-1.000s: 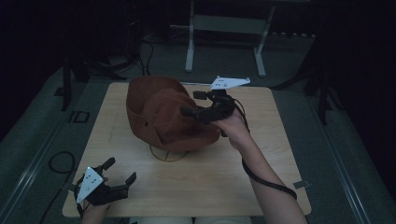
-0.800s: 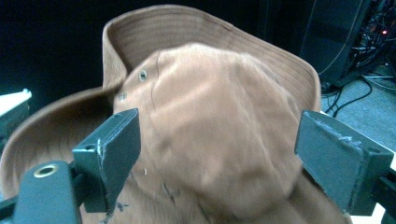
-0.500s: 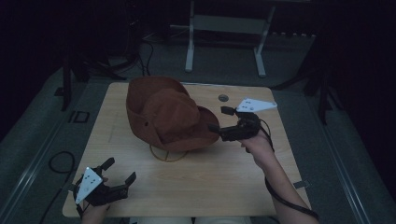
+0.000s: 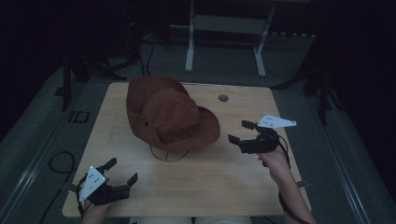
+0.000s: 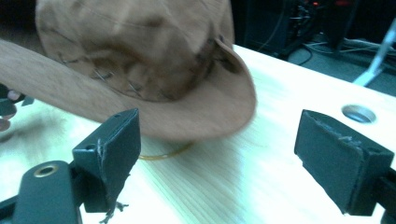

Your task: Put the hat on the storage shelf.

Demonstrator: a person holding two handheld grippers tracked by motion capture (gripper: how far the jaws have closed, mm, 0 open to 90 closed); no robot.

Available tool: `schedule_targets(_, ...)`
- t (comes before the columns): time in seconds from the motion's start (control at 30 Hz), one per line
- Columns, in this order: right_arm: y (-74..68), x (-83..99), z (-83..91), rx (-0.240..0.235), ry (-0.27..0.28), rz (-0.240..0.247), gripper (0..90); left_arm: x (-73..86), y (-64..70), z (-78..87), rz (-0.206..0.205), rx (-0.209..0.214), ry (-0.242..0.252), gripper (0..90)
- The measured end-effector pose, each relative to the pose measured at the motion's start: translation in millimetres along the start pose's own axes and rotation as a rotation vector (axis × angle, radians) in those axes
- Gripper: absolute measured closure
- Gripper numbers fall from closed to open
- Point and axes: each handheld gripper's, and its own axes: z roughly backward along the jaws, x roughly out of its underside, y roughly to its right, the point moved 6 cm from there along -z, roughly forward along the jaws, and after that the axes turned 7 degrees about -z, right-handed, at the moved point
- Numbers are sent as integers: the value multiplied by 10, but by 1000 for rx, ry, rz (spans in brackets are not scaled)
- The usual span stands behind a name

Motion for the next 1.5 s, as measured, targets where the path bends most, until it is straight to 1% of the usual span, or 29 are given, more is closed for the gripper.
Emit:
schedule_targets(0.03,32,41,22,5,8,-13,145,11,0,-7,1,0,-10,49)
schedule_targets(0.1,98,135,55,26,7,-24,146,21,7,-18,2,5,-13,49)
schedule_targets(0.27,246,365,113,59,-6,-60,144,48,14,-42,-17,3,-33,49)
schedule_targets(0.33,295,454,133,60,-14,-74,144,61,17,-48,-17,14,-38,49)
schedule_targets(0.43,359,596,156,80,-25,-82,143,76,14,-60,-14,14,-48,49)
schedule_targets(0.5,401,695,165,75,-31,-106,143,86,16,-68,-12,14,-54,49)
schedule_targets(0.53,432,760,169,84,-35,-117,143,89,16,-69,-12,15,-55,49)
schedule_targets(0.67,519,939,200,87,-59,-137,144,110,16,-85,-12,19,-70,49)
schedule_targets(0.77,583,1026,232,112,-70,-140,143,123,16,-95,-13,20,-79,49)
schedule_targets(0.87,631,1098,277,128,-65,-153,141,131,18,-102,-15,22,-86,49)
schedule_targets(0.97,689,1171,314,170,-60,-165,140,136,15,-101,-15,19,-88,49)
schedule_targets(1.03,736,1223,346,212,-51,-170,140,139,10,-102,-12,18,-89,49)
schedule_targets(1.13,791,1279,388,232,-40,-186,140,143,3,-99,-7,21,-87,49)
schedule_targets(1.17,804,1293,395,237,-44,-190,140,144,2,-101,-4,21,-83,49)
schedule_targets(1.27,857,1353,427,266,-61,-182,140,154,1,-108,-9,20,-90,49)
schedule_targets(1.33,885,1399,458,287,-61,-184,140,159,3,-111,-19,20,-96,49)
schedule_targets(1.5,953,1482,510,366,-52,-175,141,160,12,-106,-15,21,-95,49)
